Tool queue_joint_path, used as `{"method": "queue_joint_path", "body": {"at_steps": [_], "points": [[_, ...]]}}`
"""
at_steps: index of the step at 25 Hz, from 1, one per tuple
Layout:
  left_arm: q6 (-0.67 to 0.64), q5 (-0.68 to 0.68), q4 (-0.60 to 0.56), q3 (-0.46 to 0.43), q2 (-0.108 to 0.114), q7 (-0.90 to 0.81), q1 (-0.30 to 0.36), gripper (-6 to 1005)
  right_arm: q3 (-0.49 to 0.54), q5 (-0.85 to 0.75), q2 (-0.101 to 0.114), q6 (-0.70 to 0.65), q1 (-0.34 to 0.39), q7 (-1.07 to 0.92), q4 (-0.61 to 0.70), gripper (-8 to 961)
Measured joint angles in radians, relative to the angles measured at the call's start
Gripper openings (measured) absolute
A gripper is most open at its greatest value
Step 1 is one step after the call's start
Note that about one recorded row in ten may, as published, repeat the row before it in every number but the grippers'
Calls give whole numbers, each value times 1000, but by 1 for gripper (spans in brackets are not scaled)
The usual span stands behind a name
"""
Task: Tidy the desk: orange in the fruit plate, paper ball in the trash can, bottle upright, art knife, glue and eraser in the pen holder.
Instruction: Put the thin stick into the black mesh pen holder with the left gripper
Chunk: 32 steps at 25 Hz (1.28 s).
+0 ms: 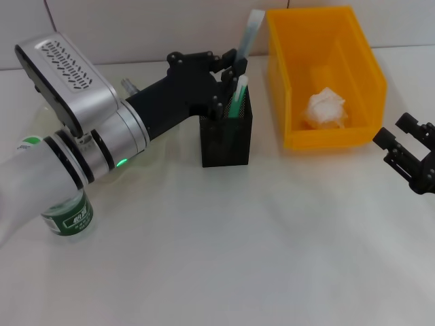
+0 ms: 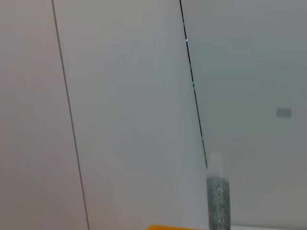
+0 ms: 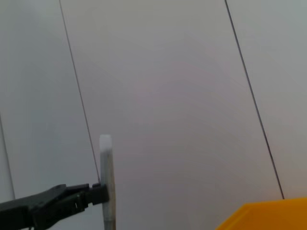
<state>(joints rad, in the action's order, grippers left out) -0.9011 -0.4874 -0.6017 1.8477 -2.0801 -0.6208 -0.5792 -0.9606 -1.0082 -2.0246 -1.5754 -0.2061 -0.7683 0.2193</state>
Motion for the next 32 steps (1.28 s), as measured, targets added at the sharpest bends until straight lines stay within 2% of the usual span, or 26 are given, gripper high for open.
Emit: {"method": "queue_joint_path", "body": {"at_steps": [12, 32], "points": [[4, 2, 91, -6, 0, 3, -25, 139, -2, -5, -15, 2, -11, 5, 0, 609], [33, 3, 104, -8, 0, 6, -28, 161, -3, -18, -24, 2, -25, 6, 8, 608]]}}
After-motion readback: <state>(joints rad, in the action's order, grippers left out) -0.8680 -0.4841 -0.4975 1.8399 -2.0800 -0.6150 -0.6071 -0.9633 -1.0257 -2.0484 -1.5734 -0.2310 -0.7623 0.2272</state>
